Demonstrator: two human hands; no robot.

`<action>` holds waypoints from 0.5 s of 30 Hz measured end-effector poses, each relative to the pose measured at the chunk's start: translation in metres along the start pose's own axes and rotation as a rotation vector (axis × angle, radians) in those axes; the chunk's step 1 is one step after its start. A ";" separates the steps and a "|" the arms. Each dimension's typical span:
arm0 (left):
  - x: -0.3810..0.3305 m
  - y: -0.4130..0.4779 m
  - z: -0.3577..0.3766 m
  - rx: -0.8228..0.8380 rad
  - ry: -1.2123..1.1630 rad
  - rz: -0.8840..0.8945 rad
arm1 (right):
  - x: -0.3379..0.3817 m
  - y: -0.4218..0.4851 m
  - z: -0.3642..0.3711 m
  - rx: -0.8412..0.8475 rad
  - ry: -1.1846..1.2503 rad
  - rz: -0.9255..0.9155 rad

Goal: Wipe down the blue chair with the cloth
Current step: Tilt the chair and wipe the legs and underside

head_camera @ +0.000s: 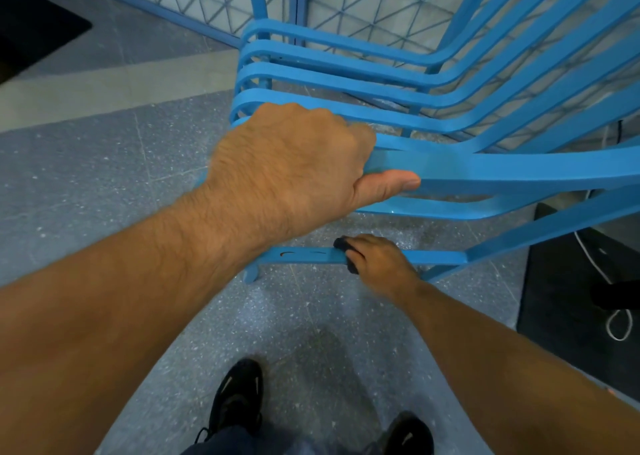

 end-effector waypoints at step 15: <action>0.040 -0.084 -0.008 -0.418 -0.327 -0.201 | 0.049 0.012 0.025 0.004 -0.133 0.084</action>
Point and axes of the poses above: each hand's wrist, its own y-axis towards the middle knuckle, its own z-axis out of the palm, x = y × z, the point moved 8 cm from there along y, towards the middle knuckle, and after that the axes turned 4 degrees about -x, right-handed, at the moved point
